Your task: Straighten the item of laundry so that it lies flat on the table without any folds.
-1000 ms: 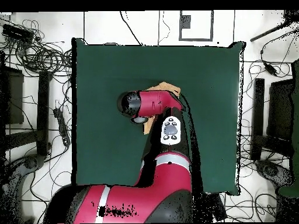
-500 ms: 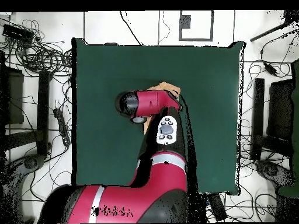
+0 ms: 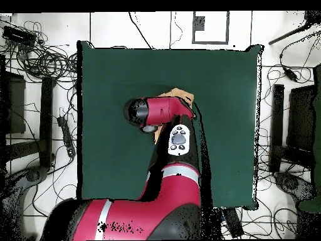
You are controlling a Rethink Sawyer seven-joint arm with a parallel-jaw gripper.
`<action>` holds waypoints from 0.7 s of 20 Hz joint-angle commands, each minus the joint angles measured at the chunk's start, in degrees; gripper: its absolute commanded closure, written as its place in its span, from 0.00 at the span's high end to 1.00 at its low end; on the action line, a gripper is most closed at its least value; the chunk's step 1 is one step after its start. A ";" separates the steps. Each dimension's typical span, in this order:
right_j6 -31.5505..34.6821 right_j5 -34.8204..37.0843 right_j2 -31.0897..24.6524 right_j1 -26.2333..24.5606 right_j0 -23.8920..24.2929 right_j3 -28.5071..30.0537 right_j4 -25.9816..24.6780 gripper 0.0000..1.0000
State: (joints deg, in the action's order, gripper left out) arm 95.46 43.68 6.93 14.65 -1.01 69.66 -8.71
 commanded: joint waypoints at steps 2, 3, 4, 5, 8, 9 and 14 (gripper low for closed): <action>8.17 -8.91 -1.55 -9.66 0.33 -1.10 -3.12 1.00; 8.88 -8.62 -1.38 -9.63 0.27 -0.95 -2.70 1.00; 9.30 -8.59 -1.84 -9.33 0.85 -0.37 -1.83 1.00; 9.65 -9.11 -2.28 -8.85 1.42 0.51 -1.14 1.00; 10.58 -11.09 -2.55 -8.27 1.72 1.35 -0.70 1.00; 10.84 -12.21 -2.65 -8.09 1.79 1.74 -0.73 1.00; 11.56 -14.69 -2.55 -8.34 1.69 1.78 -1.07 1.00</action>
State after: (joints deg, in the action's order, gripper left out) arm 95.46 43.66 7.14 14.58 -1.17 69.59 -8.66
